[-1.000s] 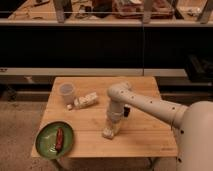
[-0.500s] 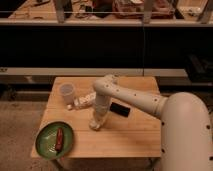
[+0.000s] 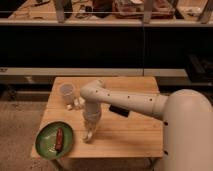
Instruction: Wipe the white sponge on the table
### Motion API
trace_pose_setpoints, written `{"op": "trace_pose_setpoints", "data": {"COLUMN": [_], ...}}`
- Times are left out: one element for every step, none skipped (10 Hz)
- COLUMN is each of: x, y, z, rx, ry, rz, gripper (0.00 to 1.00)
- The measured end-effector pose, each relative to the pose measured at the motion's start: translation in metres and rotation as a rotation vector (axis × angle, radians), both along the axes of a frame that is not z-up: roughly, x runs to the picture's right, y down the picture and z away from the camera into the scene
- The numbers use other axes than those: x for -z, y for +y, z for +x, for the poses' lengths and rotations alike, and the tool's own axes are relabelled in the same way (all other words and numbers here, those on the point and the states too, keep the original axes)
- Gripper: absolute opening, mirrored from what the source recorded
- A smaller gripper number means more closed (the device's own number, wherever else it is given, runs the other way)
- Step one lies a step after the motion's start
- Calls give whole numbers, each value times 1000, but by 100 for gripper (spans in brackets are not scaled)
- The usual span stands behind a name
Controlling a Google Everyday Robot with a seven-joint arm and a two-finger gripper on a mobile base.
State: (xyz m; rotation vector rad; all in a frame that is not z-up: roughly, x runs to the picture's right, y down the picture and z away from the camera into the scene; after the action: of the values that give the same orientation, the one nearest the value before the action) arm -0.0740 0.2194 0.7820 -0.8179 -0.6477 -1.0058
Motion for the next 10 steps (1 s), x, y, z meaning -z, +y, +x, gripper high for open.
{"op": "trace_pose_setpoints", "data": {"x": [12, 21, 25, 28, 26, 23, 17, 4, -4, -16], "y": [11, 21, 27, 34, 40, 44, 47, 45, 41, 35], "z": [9, 24, 34, 49, 67, 76, 91, 108, 118, 129], "rx": [37, 62, 73, 82, 81, 74, 54, 17, -13, -53], "ry": [-2, 17, 34, 63, 106, 133, 179, 233, 268, 307], "rz": [-6, -12, -16, -21, -26, -32, -36, -31, -27, -26], "gripper": [0, 0, 0, 0, 0, 0, 0, 0, 0, 0]}}
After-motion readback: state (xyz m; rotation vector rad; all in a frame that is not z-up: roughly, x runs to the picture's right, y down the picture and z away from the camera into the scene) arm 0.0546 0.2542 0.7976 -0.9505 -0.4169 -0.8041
